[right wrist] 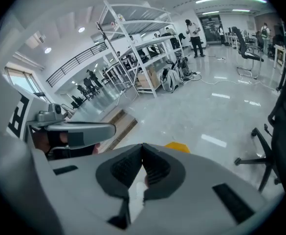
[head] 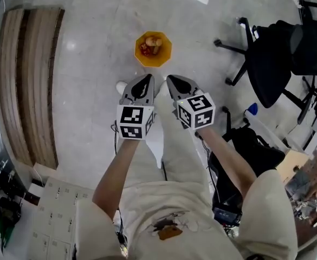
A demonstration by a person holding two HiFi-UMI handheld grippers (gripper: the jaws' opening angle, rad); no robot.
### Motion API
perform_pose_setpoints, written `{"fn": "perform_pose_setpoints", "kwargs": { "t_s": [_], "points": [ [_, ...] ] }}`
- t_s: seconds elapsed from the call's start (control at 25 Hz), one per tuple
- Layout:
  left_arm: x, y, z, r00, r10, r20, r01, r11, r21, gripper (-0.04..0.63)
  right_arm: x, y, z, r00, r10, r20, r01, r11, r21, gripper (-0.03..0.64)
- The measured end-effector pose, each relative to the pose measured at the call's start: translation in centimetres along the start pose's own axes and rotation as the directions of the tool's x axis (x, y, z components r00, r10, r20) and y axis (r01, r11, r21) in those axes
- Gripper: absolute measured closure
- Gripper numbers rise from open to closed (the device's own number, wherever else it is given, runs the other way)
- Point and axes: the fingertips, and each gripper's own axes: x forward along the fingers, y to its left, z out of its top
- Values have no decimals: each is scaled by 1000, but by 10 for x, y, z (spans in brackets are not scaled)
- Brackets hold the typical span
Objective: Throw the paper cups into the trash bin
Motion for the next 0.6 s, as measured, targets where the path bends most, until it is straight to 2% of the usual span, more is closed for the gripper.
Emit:
{"fn": "perform_pose_setpoints", "kwargs": {
  "t_s": [0.32,0.6],
  "points": [
    [-98,-59,70,996,-12,85,11,1000,18,591,-110,68,58,996,72,59,-66,993,-95,609],
    [-160,-93,102,986,-26,166,26,1000,6,590,-173,105,85,988,78,137,-55,985,-163,609]
  ]
}}
